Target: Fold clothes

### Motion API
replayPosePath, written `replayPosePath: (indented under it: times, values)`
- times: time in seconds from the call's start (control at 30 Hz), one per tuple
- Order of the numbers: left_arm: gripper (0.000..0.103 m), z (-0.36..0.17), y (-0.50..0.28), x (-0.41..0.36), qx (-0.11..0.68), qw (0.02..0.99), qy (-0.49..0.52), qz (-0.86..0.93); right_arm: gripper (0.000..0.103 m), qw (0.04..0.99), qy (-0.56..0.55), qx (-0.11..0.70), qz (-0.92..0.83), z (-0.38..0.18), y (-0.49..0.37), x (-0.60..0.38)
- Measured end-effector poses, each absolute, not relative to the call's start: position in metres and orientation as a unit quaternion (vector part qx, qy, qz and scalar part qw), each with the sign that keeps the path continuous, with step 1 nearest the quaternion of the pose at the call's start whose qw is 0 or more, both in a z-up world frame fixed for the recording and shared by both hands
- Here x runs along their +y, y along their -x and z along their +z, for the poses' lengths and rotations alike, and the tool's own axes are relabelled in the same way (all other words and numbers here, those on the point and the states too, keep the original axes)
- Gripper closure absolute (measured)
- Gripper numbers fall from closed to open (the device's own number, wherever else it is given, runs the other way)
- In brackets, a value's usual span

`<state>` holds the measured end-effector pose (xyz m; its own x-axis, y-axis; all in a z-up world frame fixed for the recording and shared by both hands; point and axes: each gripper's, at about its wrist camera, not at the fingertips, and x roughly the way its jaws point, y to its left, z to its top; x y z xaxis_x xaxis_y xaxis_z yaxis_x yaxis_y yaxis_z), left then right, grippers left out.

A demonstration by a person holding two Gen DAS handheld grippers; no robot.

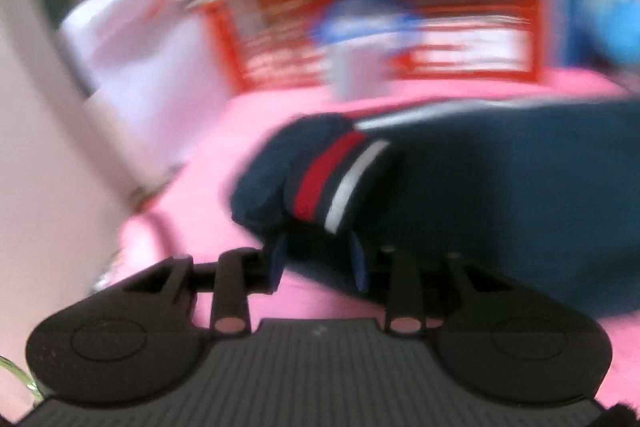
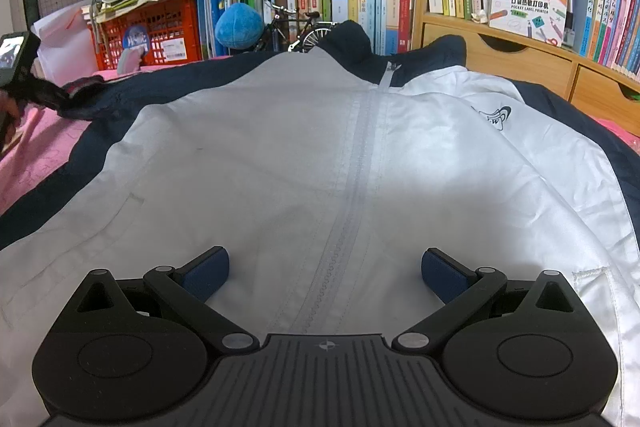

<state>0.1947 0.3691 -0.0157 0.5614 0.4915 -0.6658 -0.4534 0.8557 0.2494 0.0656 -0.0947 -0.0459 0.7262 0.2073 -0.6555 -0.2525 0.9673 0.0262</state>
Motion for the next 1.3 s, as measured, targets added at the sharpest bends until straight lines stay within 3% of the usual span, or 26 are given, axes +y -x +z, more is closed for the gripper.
replayPosePath:
  times: [0.2,0.33,0.6,0.73,0.97,1.13,1.3]
  values:
    - [0.072,0.016,-0.194,0.419,0.323,0.849,0.041,0.416,0.000,0.928,0.033,0.349,0.124,-0.046,-0.066,-0.095]
    - [0.072,0.012,-0.179,0.420,0.321,0.860,0.091,0.386,0.000,0.928,0.032,0.349,0.124,-0.047,-0.066,-0.095]
    - [0.071,0.031,-0.143,0.295,0.288,0.939,0.053,0.181,0.000,0.928,0.033,0.350,0.125,-0.047,-0.066,-0.096]
    - [0.060,0.038,-0.102,0.212,0.276,0.960,0.052,0.018,0.000,0.928,0.033,0.350,0.124,-0.047,-0.066,-0.096]
    - [0.052,0.020,-0.026,0.100,0.314,0.934,0.024,-0.171,0.003,0.945,0.006,0.310,0.102,-0.022,-0.031,-0.114]
    - [0.052,-0.010,-0.002,0.075,0.367,0.914,-0.001,-0.175,0.002,0.966,-0.046,0.253,-0.025,0.004,0.022,-0.196]
    - [0.052,-0.011,0.003,0.072,0.357,0.921,-0.023,-0.154,0.002,0.930,-0.131,0.223,-0.261,-0.003,0.073,-0.319]
